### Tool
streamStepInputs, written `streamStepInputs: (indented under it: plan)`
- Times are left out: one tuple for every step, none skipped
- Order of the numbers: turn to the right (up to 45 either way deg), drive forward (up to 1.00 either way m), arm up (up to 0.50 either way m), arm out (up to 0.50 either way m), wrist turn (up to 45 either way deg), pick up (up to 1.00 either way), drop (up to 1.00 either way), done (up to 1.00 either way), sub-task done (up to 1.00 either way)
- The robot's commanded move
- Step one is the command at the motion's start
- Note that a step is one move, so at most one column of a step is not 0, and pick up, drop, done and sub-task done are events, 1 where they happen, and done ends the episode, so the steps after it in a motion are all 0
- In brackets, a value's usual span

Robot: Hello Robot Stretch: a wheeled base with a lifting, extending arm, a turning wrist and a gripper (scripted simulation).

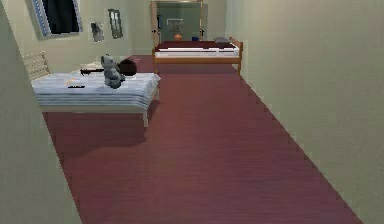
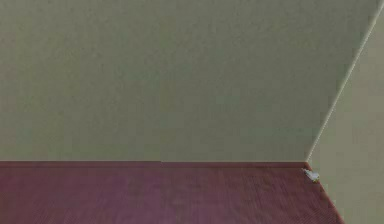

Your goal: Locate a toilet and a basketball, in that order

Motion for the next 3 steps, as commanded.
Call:
streamStepInputs:
  plan:
    - [-3.0,0.00,0.00,0.00,0.0,0.00,0.00,0.00,0.00]
    - [0.0,1.00,0.00,0.00,0.0,0.00,0.00,0.00,0.00]
    - [0.0,1.00,0.00,0.00,0.0,0.00,0.00,0.00,0.00]
